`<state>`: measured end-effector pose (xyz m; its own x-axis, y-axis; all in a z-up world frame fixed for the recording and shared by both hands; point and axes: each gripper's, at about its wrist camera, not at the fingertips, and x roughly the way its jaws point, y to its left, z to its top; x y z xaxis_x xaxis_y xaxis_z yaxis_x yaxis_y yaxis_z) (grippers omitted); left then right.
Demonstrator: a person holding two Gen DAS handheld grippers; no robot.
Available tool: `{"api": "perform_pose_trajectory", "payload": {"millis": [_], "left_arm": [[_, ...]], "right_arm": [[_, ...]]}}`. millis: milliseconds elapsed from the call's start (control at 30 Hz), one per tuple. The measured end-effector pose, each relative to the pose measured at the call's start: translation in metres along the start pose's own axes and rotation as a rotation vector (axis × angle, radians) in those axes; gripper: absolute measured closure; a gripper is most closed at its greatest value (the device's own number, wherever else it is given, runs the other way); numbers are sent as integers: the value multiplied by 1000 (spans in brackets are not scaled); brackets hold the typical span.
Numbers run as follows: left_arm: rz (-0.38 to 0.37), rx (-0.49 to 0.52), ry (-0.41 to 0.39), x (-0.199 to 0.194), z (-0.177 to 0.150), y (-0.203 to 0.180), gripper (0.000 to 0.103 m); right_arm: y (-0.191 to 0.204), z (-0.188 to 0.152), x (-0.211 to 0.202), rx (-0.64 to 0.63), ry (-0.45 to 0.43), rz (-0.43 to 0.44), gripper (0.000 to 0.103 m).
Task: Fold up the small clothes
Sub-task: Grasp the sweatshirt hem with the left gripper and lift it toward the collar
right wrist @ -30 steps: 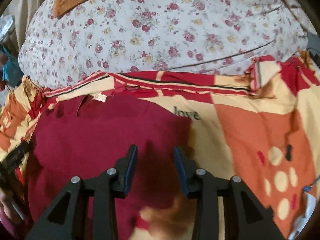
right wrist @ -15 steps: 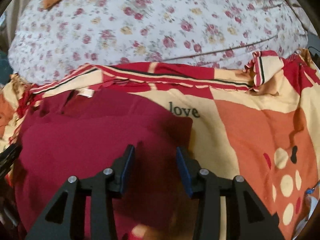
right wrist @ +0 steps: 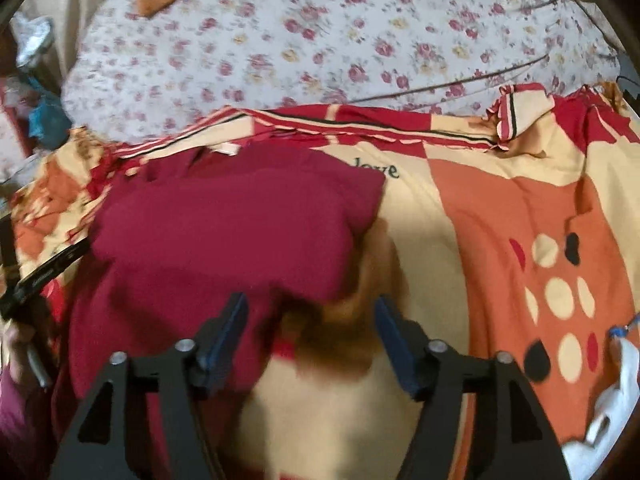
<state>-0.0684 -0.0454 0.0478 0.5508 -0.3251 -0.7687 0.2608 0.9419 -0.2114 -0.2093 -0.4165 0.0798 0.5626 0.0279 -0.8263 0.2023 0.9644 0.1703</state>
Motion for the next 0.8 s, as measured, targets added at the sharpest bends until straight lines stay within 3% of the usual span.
{"api": "perform_pose_trajectory", "payload": {"millis": [100,267,467,800], "left_arm": [[10,-11,-11,-27,-16,2,44],[13,21,35,-60,-51,1,44],[-48,-25,90,-90,-82,-1,44],[-62,-4,186,-100,-130,-14,44]], "right_arm": [[5,-21,-15,-33,35,62,29],[8,-56,-38,-39,59,180,29],[20,-92,-52,-64,80,287,25],[35,-152,-46,-128,157,280,25]]}}
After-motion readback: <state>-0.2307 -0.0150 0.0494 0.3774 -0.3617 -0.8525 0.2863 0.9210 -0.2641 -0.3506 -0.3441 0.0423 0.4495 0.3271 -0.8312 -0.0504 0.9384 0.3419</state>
